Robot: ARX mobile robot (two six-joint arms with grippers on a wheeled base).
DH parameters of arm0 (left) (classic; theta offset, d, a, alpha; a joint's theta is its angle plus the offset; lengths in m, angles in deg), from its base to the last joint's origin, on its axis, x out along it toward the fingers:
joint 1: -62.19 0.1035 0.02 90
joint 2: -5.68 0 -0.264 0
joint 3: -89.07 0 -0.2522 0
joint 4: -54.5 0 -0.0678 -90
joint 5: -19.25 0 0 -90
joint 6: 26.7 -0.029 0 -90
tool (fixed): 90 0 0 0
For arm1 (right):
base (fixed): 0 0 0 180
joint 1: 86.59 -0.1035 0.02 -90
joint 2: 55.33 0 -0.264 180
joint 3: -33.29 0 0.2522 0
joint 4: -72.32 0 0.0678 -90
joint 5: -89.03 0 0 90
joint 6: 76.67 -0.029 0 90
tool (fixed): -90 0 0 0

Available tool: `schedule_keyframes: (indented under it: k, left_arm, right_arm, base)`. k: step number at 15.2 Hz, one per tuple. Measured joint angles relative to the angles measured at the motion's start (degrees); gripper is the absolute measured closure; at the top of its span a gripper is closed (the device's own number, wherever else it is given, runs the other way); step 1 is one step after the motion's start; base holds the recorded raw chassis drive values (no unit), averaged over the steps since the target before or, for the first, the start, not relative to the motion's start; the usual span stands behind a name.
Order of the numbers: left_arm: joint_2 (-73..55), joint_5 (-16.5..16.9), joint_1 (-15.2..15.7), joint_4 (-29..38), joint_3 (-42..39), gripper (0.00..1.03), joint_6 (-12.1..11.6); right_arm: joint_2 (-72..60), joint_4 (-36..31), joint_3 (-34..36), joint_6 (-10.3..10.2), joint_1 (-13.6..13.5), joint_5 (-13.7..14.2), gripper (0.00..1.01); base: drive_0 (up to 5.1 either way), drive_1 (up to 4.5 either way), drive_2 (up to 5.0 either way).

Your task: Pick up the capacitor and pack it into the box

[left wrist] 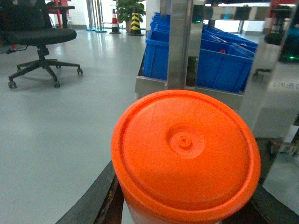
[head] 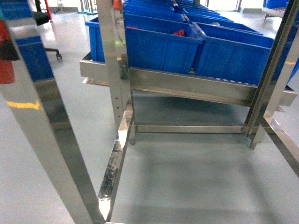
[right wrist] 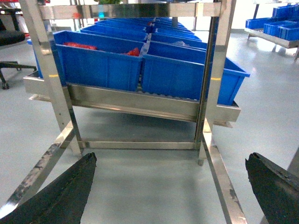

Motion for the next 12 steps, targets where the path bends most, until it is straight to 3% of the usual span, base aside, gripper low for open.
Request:
schedule_keyframes:
  k: [12]
  left_arm:
    - [0.0, 0.0, 0.0, 0.0, 0.0, 0.58, 0.0]
  right_arm:
    - [0.0, -0.2, 0.0, 0.0, 0.0, 0.0, 0.03]
  base:
    - [-5.0, 2.45, 2.4]
